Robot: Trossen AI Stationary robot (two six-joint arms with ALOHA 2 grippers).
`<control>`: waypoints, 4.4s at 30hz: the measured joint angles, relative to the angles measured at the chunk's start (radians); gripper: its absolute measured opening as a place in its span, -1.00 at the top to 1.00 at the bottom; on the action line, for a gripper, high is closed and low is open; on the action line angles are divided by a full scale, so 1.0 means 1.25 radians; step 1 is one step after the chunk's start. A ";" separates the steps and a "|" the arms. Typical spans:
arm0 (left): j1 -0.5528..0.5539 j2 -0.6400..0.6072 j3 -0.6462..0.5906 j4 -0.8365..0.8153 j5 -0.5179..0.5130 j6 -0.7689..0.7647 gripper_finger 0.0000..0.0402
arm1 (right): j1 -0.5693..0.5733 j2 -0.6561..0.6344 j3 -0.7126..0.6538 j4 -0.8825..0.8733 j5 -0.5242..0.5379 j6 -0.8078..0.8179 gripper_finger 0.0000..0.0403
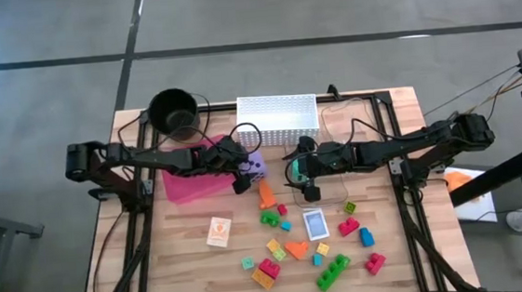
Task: Pick & Place Toys
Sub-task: Put the purple dice into the left transparent bin, then put the yellow game card into the pink bin
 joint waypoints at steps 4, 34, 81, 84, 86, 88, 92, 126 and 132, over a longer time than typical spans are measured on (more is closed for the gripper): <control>-0.001 -0.016 0.000 0.007 0.000 0.000 -0.92 | 0.000 -0.001 0.000 -0.004 0.000 0.000 -0.88; -0.141 0.146 0.175 0.410 0.006 0.108 -0.92 | 0.000 -0.369 0.021 -0.386 0.013 0.060 -0.88; -0.182 0.248 0.508 -0.247 -0.035 0.152 -0.92 | 0.041 -0.285 0.013 -0.503 -0.009 0.237 -0.88; -0.182 0.207 0.499 -0.322 -0.068 0.131 -0.92 | 0.047 -0.270 0.013 -0.493 -0.009 0.234 -0.88; -0.182 0.170 0.465 -0.327 -0.089 0.122 -0.92 | 0.052 -0.256 0.013 -0.470 -0.009 0.233 -0.88; -0.182 0.126 0.403 -0.288 -0.093 0.103 -0.92 | 0.056 -0.242 0.013 -0.441 -0.010 0.232 -0.88; -0.182 0.028 0.227 -0.148 -0.101 0.045 -0.92 | 0.074 -0.205 0.013 -0.372 -0.040 0.232 -0.88; -0.194 -0.217 -0.167 0.256 -0.121 -0.213 -0.92 | 0.096 0.204 0.294 -0.366 -0.066 0.231 -0.88; -0.207 -0.217 -0.155 0.251 -0.130 -0.235 -0.91 | 0.096 0.251 0.347 -0.431 -0.069 0.178 -0.88</control>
